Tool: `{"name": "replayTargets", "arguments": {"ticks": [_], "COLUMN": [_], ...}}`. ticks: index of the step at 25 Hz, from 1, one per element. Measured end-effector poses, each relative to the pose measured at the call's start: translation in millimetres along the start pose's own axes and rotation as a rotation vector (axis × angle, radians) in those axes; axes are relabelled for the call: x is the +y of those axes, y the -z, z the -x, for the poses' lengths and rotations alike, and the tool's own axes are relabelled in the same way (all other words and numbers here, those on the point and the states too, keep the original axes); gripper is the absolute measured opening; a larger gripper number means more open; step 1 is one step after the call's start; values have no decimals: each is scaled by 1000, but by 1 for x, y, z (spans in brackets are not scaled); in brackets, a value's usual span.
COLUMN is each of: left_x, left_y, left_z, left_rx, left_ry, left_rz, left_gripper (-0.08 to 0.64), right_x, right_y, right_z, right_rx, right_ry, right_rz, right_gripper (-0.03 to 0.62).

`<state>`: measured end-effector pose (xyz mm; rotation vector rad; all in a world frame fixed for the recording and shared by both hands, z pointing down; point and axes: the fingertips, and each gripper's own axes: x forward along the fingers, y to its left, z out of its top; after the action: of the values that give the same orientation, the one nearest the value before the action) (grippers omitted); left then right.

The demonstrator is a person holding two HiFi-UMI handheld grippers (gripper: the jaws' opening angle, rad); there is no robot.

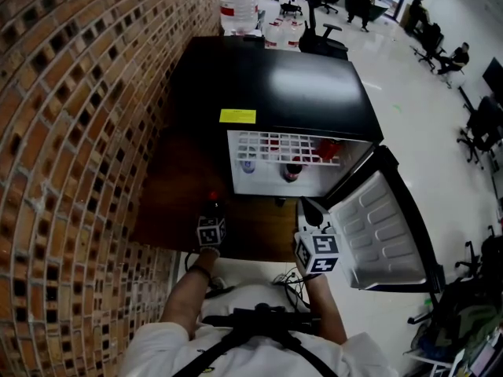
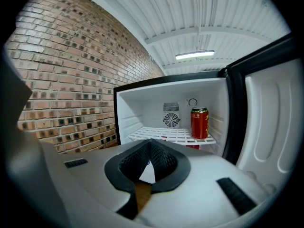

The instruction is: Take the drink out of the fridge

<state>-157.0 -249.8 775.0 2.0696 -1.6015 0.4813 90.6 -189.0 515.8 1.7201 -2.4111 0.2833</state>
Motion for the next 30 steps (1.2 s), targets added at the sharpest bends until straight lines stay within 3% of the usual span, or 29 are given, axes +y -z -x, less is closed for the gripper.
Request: {"name": "replayTargets", "arguments": {"ticks": [9, 22, 30], "left_x": [3, -2, 0], "left_y": [15, 11, 28], "left_z": [-6, 0, 10], "left_rx": [37, 20, 18], "left_ry": [5, 7, 0], "left_rz": [-9, -39, -73], "left_gripper": [307, 308, 308], "right_x": [1, 2, 7], "right_y": [3, 3, 0], "right_z": [1, 3, 0], "right_rx": [9, 11, 3], "right_ry": [-3, -6, -21], "right_rz": [5, 8, 11], "right_gripper": [8, 8, 8]}}
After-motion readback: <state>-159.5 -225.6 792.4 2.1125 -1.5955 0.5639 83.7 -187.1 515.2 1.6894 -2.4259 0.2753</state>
